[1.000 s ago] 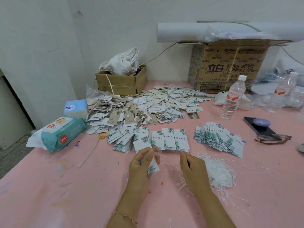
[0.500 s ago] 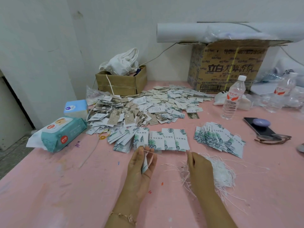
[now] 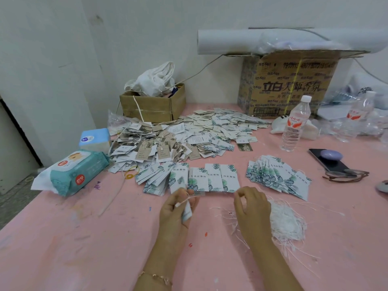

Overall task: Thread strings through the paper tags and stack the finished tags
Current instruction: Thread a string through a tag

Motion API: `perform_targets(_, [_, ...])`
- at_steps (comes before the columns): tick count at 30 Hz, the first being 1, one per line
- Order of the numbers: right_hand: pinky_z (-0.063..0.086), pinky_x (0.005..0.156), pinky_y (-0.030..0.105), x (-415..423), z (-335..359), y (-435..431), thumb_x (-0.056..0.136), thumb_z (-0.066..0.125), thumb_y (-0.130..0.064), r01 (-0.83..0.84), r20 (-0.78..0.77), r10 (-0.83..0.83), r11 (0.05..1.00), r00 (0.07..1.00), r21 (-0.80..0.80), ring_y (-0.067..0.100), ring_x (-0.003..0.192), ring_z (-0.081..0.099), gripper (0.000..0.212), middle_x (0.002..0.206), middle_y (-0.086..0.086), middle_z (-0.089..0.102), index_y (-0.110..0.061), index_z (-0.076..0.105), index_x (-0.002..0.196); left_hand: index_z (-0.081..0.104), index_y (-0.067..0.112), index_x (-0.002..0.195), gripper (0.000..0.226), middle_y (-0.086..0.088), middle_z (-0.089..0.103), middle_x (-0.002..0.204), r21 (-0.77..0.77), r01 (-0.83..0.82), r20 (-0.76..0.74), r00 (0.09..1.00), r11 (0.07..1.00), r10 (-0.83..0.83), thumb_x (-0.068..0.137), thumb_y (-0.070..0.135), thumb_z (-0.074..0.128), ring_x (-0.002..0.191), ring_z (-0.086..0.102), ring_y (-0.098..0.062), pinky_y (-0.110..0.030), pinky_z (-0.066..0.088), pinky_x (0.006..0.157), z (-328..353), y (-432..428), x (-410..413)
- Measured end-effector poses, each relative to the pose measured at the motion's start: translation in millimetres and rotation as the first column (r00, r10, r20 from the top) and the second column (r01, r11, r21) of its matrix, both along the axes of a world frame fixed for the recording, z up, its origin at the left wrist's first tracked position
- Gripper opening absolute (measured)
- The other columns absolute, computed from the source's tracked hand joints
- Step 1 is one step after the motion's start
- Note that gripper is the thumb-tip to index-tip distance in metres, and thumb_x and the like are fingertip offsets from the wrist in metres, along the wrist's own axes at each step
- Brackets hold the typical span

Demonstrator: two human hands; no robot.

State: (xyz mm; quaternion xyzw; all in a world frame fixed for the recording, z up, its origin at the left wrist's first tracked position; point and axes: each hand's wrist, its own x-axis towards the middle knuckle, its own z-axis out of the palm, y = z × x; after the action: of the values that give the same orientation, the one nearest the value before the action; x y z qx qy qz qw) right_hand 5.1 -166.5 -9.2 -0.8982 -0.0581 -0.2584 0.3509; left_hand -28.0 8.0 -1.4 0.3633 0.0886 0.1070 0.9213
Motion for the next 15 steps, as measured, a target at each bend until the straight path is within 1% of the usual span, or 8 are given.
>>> perform_targets(1, [0.027, 0.073, 0.031, -2, 1, 3, 0.095, 0.049, -0.025, -0.009, 0.052, 0.009, 1.0, 0.999, -0.007, 0.013, 0.086, 0.045, 0.013, 0.089, -0.011, 0.057, -0.021, 0.06, 0.09, 0.069, 0.005, 0.08, 0.007, -0.005, 0.072, 0.083, 0.08, 0.03, -0.003, 1.0, 0.996, -0.029, 0.082, 0.005, 0.063, 0.072, 0.071, -0.015, -0.03, 0.059, 0.083, -2, -3, 0])
perform_targets(2, [0.025, 0.076, 0.028, -4, 3, 7, 0.093, 0.045, -0.029, -0.029, 0.097, 0.029, 1.0, 0.995, 0.005, 0.01, 0.091, 0.044, 0.016, 0.095, -0.013, 0.056, -0.023, 0.06, 0.095, 0.068, 0.003, 0.084, 0.008, -0.007, 0.072, 0.084, 0.14, 0.053, -0.006, 0.999, 0.989, -0.052, 0.081, 0.008, 0.065, 0.075, 0.072, -0.017, -0.028, 0.059, 0.081, -2, -6, -2])
perform_targets(4, [0.028, 0.082, 0.023, -7, 5, 12, 0.094, 0.038, -0.035, -0.13, 0.141, 0.121, 0.99, 0.983, 0.059, 0.004, 0.098, 0.046, 0.024, 0.103, -0.018, 0.055, -0.027, 0.059, 0.104, 0.068, -0.001, 0.091, 0.025, -0.011, 0.072, 0.086, 0.226, 0.089, -0.006, 0.996, 0.97, -0.09, 0.074, 0.017, 0.071, 0.083, 0.072, -0.022, -0.025, 0.059, 0.076, -4, -10, -3])
perform_targets(5, [0.031, 0.086, 0.021, -9, 6, 14, 0.095, 0.038, -0.039, -0.218, 0.135, 0.203, 0.97, 0.97, 0.106, 0.002, 0.102, 0.048, 0.025, 0.105, -0.021, 0.056, -0.029, 0.058, 0.108, 0.069, 0.0, 0.091, 0.029, -0.012, 0.073, 0.087, 0.261, 0.103, -0.008, 0.994, 0.96, -0.105, 0.071, 0.02, 0.073, 0.086, 0.072, -0.024, -0.024, 0.058, 0.074, -5, -12, -3])
perform_targets(7, [0.037, 0.089, 0.015, -12, 8, 17, 0.095, 0.042, -0.048, -0.403, 0.098, 0.391, 0.892, 0.915, 0.206, 0.005, 0.108, 0.053, 0.028, 0.109, -0.022, 0.057, -0.034, 0.058, 0.111, 0.073, 0.006, 0.088, 0.029, -0.012, 0.074, 0.089, 0.331, 0.116, -0.015, 0.993, 0.936, -0.118, 0.067, 0.026, 0.076, 0.088, 0.071, -0.024, -0.023, 0.056, 0.073, -5, -15, -4])
perform_targets(9, [0.039, 0.085, 0.014, -13, 9, 21, 0.089, 0.052, -0.052, -0.494, 0.04, 0.504, 0.825, 0.863, 0.273, 0.008, 0.106, 0.056, 0.025, 0.106, -0.018, 0.061, -0.037, 0.062, 0.107, 0.076, 0.015, 0.084, 0.024, -0.011, 0.075, 0.092, 0.411, 0.121, -0.015, 0.992, 0.903, -0.127, 0.067, 0.032, 0.077, 0.085, 0.07, -0.019, -0.022, 0.055, 0.071, -5, -16, -5])
perform_targets(12, [0.041, 0.082, 0.015, -12, 9, 25, 0.079, 0.067, -0.044, -0.486, -0.011, 0.52, 0.806, 0.854, 0.339, 0.008, 0.1, 0.057, 0.02, 0.097, -0.017, 0.065, -0.039, 0.067, 0.098, 0.075, 0.016, 0.085, 0.02, -0.015, 0.074, 0.098, 0.418, 0.139, 0.006, 0.988, 0.898, -0.156, 0.072, 0.031, 0.076, 0.089, 0.071, -0.022, -0.025, 0.056, 0.07, -6, -15, -5])
perform_targets(15, [0.04, 0.08, 0.012, -11, 9, 23, 0.074, 0.072, -0.034, -0.436, -0.014, 0.473, 0.823, 0.881, 0.365, 0.006, 0.098, 0.057, 0.018, 0.093, -0.021, 0.067, -0.042, 0.067, 0.09, 0.074, 0.014, 0.088, 0.026, -0.019, 0.073, 0.1, 0.379, 0.168, -0.022, 0.985, 0.91, -0.173, 0.072, 0.032, 0.082, 0.088, 0.071, -0.027, -0.032, 0.058, 0.065, -5, -16, -5])
